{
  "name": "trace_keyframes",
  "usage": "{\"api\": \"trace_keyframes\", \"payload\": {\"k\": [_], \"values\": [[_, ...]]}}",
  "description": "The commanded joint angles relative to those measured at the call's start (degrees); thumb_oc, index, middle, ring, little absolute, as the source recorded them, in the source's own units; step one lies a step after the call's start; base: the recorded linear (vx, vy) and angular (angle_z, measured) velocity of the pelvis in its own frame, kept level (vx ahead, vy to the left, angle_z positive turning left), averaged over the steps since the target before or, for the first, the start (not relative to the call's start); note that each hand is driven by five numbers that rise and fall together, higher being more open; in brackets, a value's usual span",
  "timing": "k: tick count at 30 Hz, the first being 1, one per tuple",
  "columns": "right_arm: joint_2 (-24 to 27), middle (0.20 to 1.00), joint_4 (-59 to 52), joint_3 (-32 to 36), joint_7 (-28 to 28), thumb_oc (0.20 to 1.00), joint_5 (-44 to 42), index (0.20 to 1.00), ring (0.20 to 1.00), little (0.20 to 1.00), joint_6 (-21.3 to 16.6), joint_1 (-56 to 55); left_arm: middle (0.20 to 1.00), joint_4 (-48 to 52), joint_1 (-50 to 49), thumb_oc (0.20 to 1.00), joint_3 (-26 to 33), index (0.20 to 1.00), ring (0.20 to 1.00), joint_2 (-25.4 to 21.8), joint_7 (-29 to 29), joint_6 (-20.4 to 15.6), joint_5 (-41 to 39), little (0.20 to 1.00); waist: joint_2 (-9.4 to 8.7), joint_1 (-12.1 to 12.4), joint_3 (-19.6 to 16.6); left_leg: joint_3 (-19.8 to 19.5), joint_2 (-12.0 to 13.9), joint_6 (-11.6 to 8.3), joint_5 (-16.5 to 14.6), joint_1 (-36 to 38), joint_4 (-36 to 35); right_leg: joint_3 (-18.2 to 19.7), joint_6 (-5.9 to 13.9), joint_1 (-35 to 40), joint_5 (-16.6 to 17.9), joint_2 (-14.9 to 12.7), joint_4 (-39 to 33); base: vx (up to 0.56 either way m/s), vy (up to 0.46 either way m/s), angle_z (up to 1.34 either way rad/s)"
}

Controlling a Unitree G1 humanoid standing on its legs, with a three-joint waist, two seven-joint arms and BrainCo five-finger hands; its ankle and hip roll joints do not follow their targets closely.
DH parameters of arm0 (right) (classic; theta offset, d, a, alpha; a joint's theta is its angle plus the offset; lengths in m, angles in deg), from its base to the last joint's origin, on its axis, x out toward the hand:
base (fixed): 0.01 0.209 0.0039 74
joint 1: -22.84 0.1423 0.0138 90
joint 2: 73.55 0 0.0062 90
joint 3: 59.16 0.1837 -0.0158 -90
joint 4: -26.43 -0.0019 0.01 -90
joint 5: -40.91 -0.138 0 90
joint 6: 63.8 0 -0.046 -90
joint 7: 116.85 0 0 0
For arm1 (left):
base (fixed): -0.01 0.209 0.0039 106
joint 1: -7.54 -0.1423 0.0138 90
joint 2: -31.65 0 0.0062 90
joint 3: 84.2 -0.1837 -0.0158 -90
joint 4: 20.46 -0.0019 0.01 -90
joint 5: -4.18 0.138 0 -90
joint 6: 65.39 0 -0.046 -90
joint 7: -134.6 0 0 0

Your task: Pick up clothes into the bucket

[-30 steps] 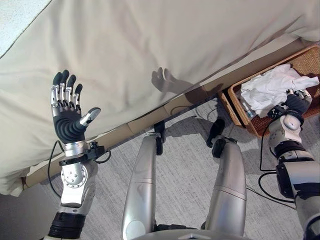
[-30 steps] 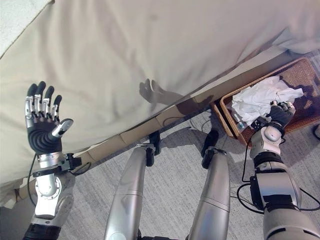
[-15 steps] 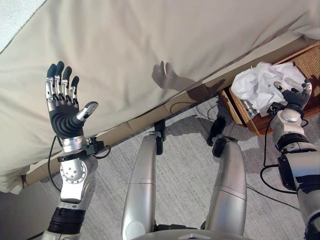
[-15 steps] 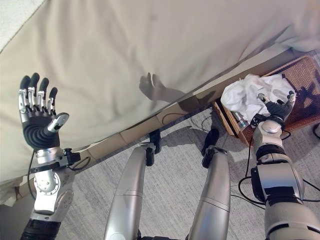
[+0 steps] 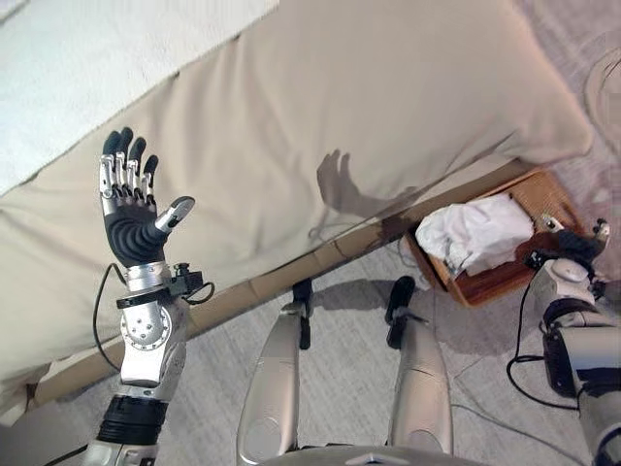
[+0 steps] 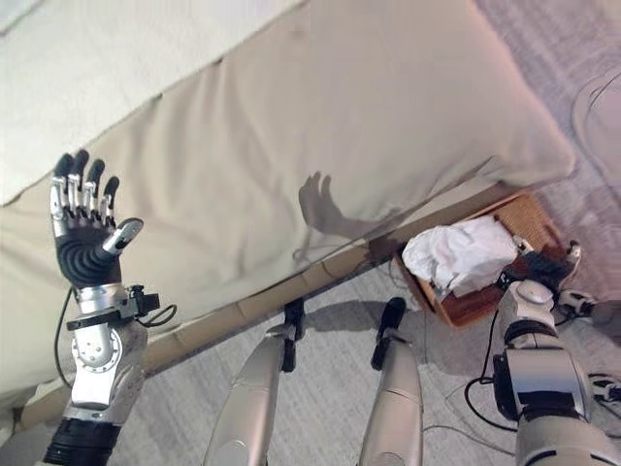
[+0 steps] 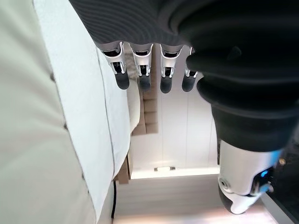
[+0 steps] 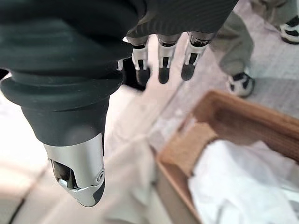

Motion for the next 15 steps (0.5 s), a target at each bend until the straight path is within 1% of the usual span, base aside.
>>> {"api": "trace_keyframes", "payload": {"k": [1, 2, 3, 4, 5, 6, 7, 8, 9, 12, 13, 15], "values": [[-3.68, 1.000, -8.50, -0.87, 1.15, 1.000, 2.47, 1.000, 1.000, 1.000, -4.78, -8.11, 1.000, -0.51, -2.51, 1.000, 3.66, 1.000, 1.000, 0.01, -1.93, -1.80, 0.20, 1.000, -0.59, -2.26, -2.32, -1.95, 1.82, -2.76, 4.55, 3.24, -6.80, 1.45, 5.11, 8.68, 7.29, -1.71, -11.95, 0.10, -0.025, -0.06], [-3.77, 1.000, -8.72, -0.79, 1.05, 1.000, 2.54, 1.000, 1.000, 1.000, -4.70, -8.28, 1.000, -0.50, -2.54, 1.000, 3.65, 1.000, 1.000, -0.05, -1.96, -1.82, 0.17, 1.000, -0.65, -2.31, -2.31, -1.98, 1.73, -2.71, 4.99, 3.31, -7.14, 1.37, 5.10, 8.83, 7.69, -1.76, -12.34, 0.16, -0.038, 0.01], [-6.27, 1.000, -13.99, -0.87, 2.43, 1.000, 3.15, 1.000, 1.000, 1.000, -5.79, -13.20, 1.000, -2.93, -3.15, 1.000, 3.67, 1.000, 1.000, 0.13, -2.80, -1.46, 0.45, 1.000, -1.16, -2.88, -2.93, -1.90, 2.28, -2.96, 5.02, 6.72, -8.90, 0.59, 5.27, 12.62, 7.73, -1.26, -14.56, 0.12, -0.026, 0.03], [-7.86, 1.000, -16.34, -1.03, 3.30, 1.000, 3.61, 1.000, 1.000, 1.000, -6.01, -15.82, 1.000, -4.37, -3.83, 1.000, 3.82, 1.000, 1.000, 0.40, -3.34, -1.01, 0.55, 1.000, -1.50, -3.12, -3.44, -1.85, 2.42, -3.03, 5.58, 8.45, -10.13, 0.10, 5.32, 14.66, 8.39, -1.09, -16.30, 0.17, -0.036, -0.01], [-8.85, 1.000, -17.71, -0.96, 3.80, 1.000, 3.88, 1.000, 1.000, 1.000, -6.30, -17.30, 1.000, -5.17, -4.02, 1.000, 3.84, 1.000, 1.000, 0.64, -3.51, -0.71, 0.68, 1.000, -1.70, -3.32, -4.04, -1.82, 2.58, -3.05, 5.66, 9.45, -10.64, -0.14, 5.45, 15.77, 8.57, -0.90, -17.10, 0.08, -0.017, -0.11], [-8.95, 1.000, -17.93, -0.92, 3.73, 1.000, 3.95, 1.000, 1.000, 1.000, -6.23, -17.56, 1.000, -5.19, -4.11, 1.000, 3.78, 1.000, 1.000, 0.58, -3.52, -0.73, 0.67, 1.000, -1.73, -3.31, -3.91, -1.85, 2.58, -3.06, 5.73, 9.83, -10.87, -0.25, 5.45, 16.22, 8.66, -0.87, -17.38, 0.13, -0.016, -0.06], [-11.63, 1.000, -20.84, -1.13, 4.98, 1.000, 3.71, 1.000, 1.000, 1.000, -6.66, -20.64, 1.000, -7.70, -4.43, 1.000, 3.72, 1.000, 1.000, 1.24, -3.73, 0.26, 1.14, 1.000, -2.30, -3.71, -5.21, -1.55, 3.22, -3.08, 5.78, 12.46, -12.12, -0.62, 5.59, 18.88, 9.18, -0.49, -19.21, 0.12, -0.009, -0.05], [-12.86, 1.000, -22.09, -1.59, 5.81, 1.000, 3.38, 1.000, 1.000, 1.000, -6.92, -21.95, 1.000, -9.13, -4.56, 1.000, 3.56, 1.000, 1.000, 1.18, -3.40, 0.62, 2.12, 1.000, -2.61, -3.93, -5.55, -1.12, 3.50, -3.15, 5.87, 13.92, -12.91, -0.74, 5.69, 20.28, 9.49, -0.19, -20.30, 0.12, -0.009, -0.04], [-12.92, 1.000, -22.22, -1.59, 5.80, 1.000, 3.39, 1.000, 1.000, 1.000, -6.90, -22.10, 1.000, -9.19, -4.59, 1.000, 3.51, 1.000, 1.000, 1.14, -3.32, 0.58, 2.20, 1.000, -2.68, -3.87, -5.39, -1.06, 3.51, -3.16, 5.93, 14.33, -13.14, -0.74, 5.69, 20.67, 9.58, -0.16, -20.54, 0.07, -0.001, -0.12], [-14.90, 1.000, -26.82, -4.05, 8.79, 1.000, 4.86, 1.000, 1.000, 1.000, -6.66, -26.32, 1.000, -14.66, -4.36, 1.000, 3.18, 1.000, 1.000, 1.58, -2.87, 2.02, 4.95, 1.000, -3.66, -4.45, -7.13, 0.15, 4.13, -3.14, 5.67, 17.96, -14.49, -0.67, 6.10, 23.51, 10.33, 0.62, -22.93, 0.12, 0.008, -0.15], [-15.57, 1.000, -28.44, -5.47, 10.14, 1.000, 6.00, 1.000, 1.000, 1.000, -6.68, -28.35, 1.000, -16.87, -4.21, 1.000, 2.64, 1.000, 1.000, 1.47, -2.33, 2.72, 7.44, 1.000, -4.07, -4.63, -8.25, 0.68, 4.28, -3.01, 5.27, 20.01, -14.94, -0.69, 6.22, 25.22, 10.40, 0.90, -23.85, 0.13, 0.013, -0.13], [-16.04, 1.000, -28.86, -5.98, 10.77, 1.000, 6.55, 1.000, 1.000, 1.000, -6.60, -29.62, 1.000, -18.44, -4.10, 1.000, 2.16, 1.000, 1.000, 1.63, -2.06, 3.04, 8.13, 1.000, -4.21, -4.66, -8.65, 1.05, 4.27, -2.90, 5.02, 21.56, -15.30, -0.58, 6.25, 26.48, 10.39, 1.05, -24.31, 0.11, 0.013, -0.20]]}}
